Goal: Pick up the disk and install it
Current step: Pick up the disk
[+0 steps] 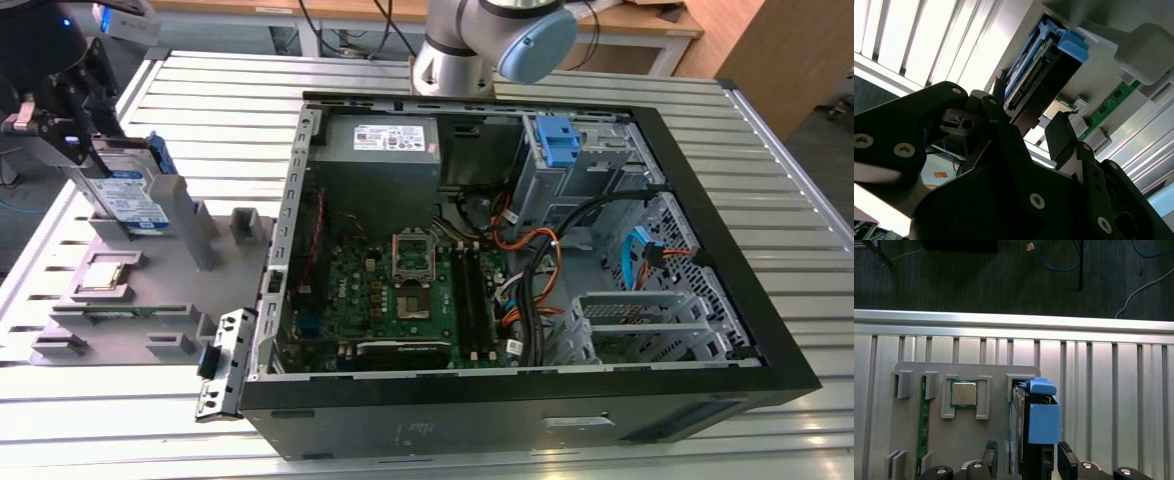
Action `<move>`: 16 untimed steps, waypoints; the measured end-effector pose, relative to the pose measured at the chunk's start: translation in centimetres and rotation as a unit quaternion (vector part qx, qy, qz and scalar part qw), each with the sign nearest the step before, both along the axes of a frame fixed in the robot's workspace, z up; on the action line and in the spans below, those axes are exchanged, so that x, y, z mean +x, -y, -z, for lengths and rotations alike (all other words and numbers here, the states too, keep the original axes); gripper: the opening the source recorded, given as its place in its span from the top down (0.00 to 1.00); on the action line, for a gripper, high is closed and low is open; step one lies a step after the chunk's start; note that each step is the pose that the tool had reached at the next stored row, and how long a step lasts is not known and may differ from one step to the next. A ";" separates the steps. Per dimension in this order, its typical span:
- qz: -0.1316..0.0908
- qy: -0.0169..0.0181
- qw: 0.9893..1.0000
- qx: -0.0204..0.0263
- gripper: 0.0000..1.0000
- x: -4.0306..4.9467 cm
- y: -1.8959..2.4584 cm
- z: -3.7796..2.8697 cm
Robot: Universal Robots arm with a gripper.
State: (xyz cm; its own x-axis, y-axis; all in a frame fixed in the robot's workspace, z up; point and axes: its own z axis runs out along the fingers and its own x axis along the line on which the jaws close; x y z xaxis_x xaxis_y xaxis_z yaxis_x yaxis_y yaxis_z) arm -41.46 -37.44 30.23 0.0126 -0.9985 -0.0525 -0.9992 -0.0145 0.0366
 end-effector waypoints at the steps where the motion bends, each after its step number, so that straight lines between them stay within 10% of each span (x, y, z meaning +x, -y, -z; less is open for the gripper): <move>1: 0.000 0.000 1.000 0.000 0.41 -0.01 0.00 0.00; 16: 0.000 0.001 1.000 0.000 0.41 -0.14 -0.21 0.03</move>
